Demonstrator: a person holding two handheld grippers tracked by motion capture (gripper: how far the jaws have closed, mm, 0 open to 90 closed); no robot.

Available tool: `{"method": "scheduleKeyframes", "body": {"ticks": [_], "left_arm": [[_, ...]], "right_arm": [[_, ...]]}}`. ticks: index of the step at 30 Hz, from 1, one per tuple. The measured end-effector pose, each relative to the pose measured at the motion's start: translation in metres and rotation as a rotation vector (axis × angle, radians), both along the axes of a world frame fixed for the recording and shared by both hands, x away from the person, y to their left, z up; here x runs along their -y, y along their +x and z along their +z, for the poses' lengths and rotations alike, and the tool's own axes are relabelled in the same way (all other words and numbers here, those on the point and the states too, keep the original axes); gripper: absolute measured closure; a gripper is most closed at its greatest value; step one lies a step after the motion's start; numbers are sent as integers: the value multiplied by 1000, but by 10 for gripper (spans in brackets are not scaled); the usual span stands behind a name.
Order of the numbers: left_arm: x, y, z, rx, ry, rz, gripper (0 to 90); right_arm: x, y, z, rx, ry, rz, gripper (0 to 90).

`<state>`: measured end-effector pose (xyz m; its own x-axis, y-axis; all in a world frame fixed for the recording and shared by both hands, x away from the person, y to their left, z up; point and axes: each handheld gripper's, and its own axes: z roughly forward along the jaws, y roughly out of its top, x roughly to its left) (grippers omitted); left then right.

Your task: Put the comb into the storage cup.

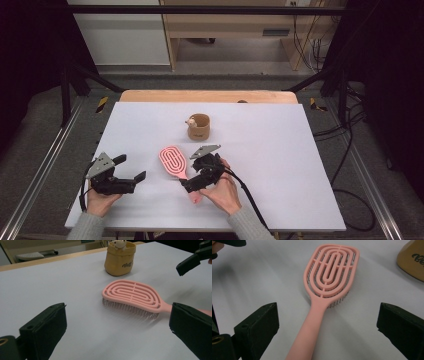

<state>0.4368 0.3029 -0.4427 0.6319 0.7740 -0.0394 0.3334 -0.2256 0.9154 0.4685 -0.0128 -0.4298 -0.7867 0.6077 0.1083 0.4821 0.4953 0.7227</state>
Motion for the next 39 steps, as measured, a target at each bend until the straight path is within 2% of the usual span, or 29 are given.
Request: {"method": "scheduleKeyframes", "body": {"ticks": [10,17,29,39], "left_arm": [[0,0,0,-2,2,0,12],[0,0,0,-1,3,1,12],[0,0,0,-3,5,0,12],[0,0,-1,-4,5,-1,12]], "right_arm": [[-15,4,-6,-37,-26,4,65],[-25,7,-12,-61,-50,10,106],[-32,11,-22,-111,-92,17,218],[-35,15,-26,-146,-105,28,335]]}}
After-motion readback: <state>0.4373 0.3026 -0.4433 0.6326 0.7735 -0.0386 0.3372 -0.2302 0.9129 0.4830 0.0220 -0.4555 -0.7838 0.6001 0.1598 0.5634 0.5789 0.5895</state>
